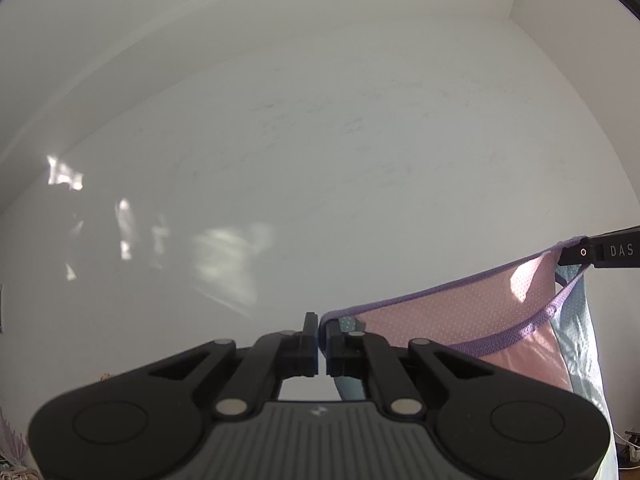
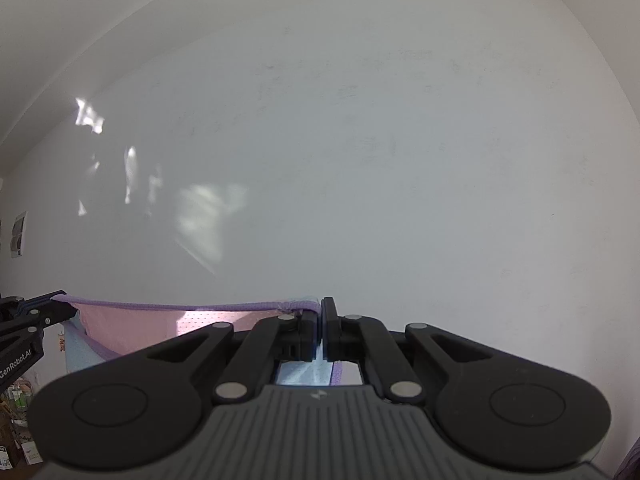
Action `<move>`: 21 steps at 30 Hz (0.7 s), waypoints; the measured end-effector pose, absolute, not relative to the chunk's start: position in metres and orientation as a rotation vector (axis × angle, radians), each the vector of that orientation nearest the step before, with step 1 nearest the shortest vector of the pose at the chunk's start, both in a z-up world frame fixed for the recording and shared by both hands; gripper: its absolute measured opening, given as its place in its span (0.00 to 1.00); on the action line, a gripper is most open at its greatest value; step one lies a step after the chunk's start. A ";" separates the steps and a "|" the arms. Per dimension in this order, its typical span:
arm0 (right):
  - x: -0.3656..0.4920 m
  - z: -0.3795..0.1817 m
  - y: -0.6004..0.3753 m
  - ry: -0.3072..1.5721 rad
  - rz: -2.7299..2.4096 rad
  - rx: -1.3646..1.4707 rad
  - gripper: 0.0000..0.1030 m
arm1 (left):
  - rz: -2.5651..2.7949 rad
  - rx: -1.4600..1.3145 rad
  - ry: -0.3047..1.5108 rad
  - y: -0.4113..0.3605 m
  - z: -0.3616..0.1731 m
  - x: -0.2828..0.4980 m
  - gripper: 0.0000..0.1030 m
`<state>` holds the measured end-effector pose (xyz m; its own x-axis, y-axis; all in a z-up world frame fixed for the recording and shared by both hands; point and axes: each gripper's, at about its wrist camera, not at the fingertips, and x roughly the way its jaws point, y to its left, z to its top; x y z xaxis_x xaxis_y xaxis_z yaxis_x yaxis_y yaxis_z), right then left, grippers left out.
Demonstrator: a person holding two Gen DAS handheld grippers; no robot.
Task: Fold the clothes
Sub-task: 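Raise the garment high with both grippers, stretching it between them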
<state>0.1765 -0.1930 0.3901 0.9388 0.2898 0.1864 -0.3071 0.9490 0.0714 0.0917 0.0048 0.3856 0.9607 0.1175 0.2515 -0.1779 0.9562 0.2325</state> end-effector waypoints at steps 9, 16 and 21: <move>0.178 0.376 -0.166 -0.094 0.368 0.049 0.01 | 0.203 0.244 -0.174 0.028 0.370 0.084 0.02; 0.172 0.377 -0.149 -0.086 0.396 0.025 0.01 | 0.217 0.239 -0.160 0.045 0.372 0.084 0.02; 0.166 0.375 -0.146 -0.087 0.410 0.018 0.01 | 0.219 0.253 -0.168 0.049 0.372 0.073 0.03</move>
